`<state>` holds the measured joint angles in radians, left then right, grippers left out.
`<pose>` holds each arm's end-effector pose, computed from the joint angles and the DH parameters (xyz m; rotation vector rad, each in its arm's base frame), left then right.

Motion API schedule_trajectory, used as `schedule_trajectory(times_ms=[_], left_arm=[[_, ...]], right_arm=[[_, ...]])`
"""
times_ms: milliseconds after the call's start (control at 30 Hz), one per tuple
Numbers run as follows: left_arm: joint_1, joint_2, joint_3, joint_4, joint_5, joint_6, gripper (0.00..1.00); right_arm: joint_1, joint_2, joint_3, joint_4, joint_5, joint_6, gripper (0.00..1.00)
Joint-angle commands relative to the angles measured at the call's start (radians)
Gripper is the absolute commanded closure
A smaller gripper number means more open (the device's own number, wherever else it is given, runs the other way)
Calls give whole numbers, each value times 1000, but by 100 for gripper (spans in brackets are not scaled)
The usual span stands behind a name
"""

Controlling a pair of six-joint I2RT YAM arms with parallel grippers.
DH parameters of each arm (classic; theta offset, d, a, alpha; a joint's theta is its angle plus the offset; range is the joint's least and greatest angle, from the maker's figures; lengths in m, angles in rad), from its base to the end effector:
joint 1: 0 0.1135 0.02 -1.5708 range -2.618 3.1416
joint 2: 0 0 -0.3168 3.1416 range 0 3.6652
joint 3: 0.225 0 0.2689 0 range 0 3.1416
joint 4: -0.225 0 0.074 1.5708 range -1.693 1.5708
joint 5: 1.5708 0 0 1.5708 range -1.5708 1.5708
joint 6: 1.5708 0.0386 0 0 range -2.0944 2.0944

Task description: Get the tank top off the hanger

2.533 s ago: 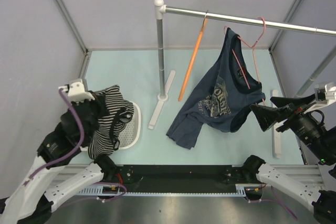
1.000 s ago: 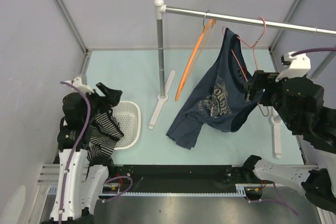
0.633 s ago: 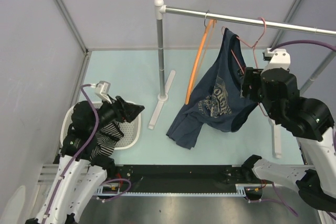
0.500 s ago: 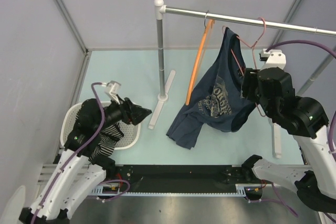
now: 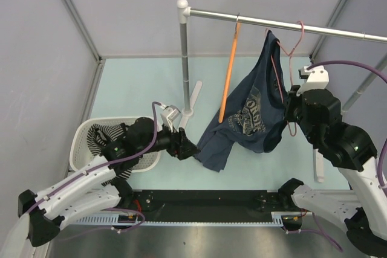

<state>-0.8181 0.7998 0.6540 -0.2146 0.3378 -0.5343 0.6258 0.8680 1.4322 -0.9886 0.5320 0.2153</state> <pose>0.1073 -0.1333 0.3231 0.5420 2.0429 -1.1879 0.0945 0.0441 0.5019 -0.0602 1.9327 0.0282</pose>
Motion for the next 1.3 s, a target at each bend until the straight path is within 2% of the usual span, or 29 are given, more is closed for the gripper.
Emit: schedule_trajectory(times_ms=[0, 100, 333, 533, 767, 967, 1100, 1267], left_arm=[[-18, -1, 39, 61, -39, -9, 23], [-19, -7, 42, 60, -42, -12, 23], [-29, -2, 41, 61, -33, -16, 24], [-62, 27, 32, 101, -40, -26, 24], [-101, 79, 19, 167, -43, -41, 23], [-159, 116, 1, 271, -74, -59, 26], [-193, 92, -63, 435, -114, -104, 30], [-200, 79, -132, 540, -204, -145, 25]], right_arm=[[-5, -43, -7, 154, -20, -45, 95], [-5, -61, 2, 206, -29, -59, 100], [-5, -86, 68, 237, -66, -62, 100], [-5, -148, 83, 147, -109, -17, 100], [-5, -254, 100, -71, -158, 19, 100], [-3, -308, 38, -203, -331, 114, 100], [-1, -328, -73, -231, -498, 176, 100], [-1, -363, -222, -219, -638, 242, 100]])
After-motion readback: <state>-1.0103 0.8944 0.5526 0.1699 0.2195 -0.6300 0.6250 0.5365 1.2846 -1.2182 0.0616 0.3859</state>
